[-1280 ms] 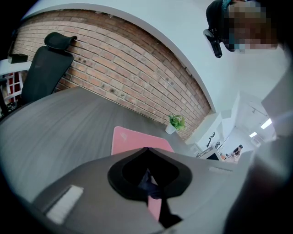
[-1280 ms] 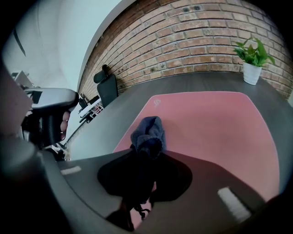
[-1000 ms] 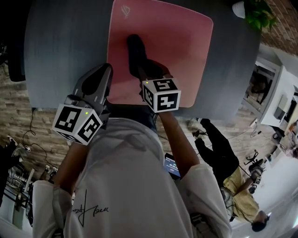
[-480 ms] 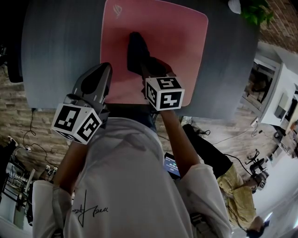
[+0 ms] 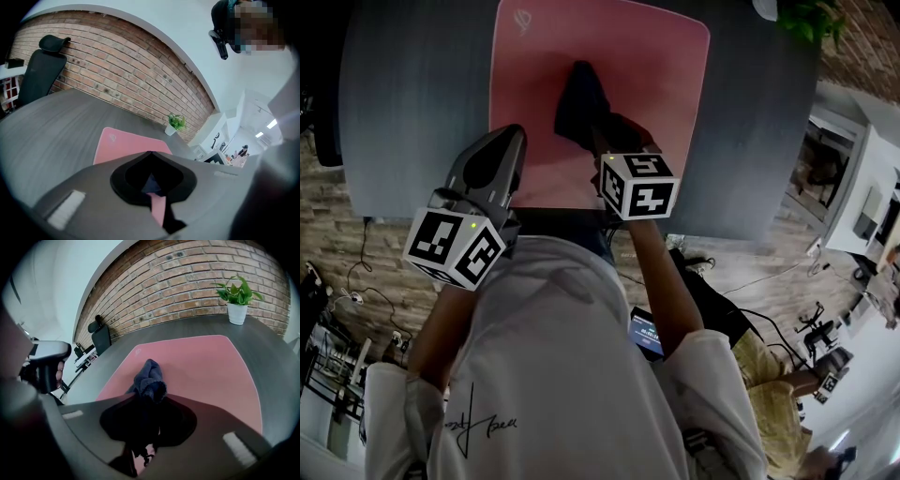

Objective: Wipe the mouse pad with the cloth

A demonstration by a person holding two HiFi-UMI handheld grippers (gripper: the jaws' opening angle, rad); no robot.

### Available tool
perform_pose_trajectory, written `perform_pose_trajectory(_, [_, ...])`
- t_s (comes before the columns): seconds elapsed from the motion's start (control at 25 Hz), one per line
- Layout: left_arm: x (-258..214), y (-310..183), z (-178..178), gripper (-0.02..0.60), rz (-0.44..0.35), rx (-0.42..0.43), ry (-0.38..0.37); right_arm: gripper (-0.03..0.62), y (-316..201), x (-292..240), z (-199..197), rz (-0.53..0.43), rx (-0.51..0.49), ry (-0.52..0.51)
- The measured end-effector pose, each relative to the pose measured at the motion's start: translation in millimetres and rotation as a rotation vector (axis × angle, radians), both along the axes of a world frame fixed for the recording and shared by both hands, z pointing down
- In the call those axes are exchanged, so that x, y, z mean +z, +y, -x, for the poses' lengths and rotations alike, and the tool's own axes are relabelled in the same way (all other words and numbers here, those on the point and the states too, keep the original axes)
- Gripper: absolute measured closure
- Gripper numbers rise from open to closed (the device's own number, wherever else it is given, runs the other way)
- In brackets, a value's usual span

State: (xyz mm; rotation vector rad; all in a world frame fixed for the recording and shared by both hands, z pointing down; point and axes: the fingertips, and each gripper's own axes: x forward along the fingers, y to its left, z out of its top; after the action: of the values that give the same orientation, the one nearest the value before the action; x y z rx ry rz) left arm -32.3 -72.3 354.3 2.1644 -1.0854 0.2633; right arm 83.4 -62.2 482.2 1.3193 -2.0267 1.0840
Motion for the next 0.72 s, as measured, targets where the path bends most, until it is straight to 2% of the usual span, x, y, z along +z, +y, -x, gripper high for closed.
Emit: perform_pose_trajectory(0.72, [-0.3,8.0,-52.5,0.569,-0.003,0.042,-0.009,0.516,12.6,5.5,-60.3,0.004,0.043,0.006])
